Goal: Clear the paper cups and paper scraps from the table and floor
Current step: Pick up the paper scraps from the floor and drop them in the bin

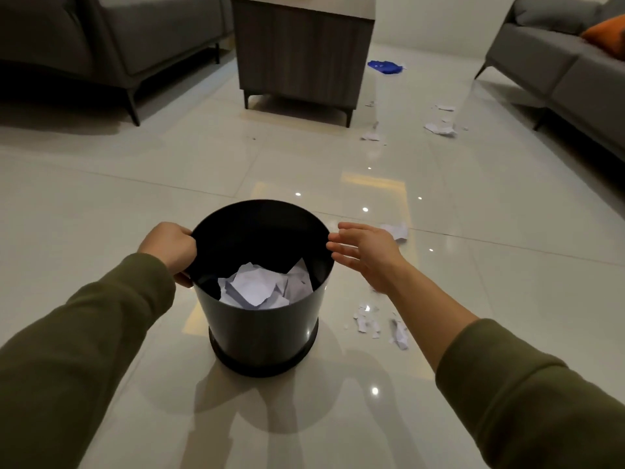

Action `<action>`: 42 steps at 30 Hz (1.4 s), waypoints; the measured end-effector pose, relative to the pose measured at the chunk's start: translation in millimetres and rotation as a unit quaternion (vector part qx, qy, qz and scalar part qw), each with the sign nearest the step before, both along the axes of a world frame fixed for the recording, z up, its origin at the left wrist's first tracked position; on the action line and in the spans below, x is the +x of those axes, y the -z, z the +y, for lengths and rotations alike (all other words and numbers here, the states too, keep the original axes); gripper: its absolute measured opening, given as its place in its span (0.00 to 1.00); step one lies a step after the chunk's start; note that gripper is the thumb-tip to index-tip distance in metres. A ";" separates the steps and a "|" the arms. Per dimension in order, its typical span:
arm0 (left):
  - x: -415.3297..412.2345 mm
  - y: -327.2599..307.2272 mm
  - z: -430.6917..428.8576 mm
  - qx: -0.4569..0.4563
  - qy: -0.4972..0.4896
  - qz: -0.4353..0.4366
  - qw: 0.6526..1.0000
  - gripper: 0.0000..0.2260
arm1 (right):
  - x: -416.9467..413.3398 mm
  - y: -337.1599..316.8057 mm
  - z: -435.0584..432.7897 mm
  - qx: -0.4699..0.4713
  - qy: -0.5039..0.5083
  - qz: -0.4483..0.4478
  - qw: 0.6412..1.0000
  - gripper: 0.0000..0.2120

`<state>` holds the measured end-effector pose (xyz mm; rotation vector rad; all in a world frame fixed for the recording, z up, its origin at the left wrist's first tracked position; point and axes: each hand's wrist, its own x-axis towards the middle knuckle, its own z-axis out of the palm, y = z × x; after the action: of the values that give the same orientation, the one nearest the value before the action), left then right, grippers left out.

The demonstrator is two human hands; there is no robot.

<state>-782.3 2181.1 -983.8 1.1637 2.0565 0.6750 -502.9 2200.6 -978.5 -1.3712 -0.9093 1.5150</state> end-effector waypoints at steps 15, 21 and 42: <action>-105.0 19.1 -70.5 -0.031 -0.091 0.022 0.995 0.15 | -112.7 28.8 -21.3 -0.039 -0.119 0.015 0.992 0.08; -106.4 16.7 -82.3 -0.061 -0.066 0.129 0.988 0.12 | -127.8 36.4 -24.5 -0.041 -0.130 0.006 0.991 0.08; 218.6 58.1 -11.7 0.057 0.263 0.020 0.963 0.12 | 108.1 67.5 -17.1 -0.041 0.057 0.017 0.997 0.06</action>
<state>-563.7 2169.4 -1041.9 1.7133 1.6412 0.5095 -394.8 2183.5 -1045.9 -1.4269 -0.7432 1.4983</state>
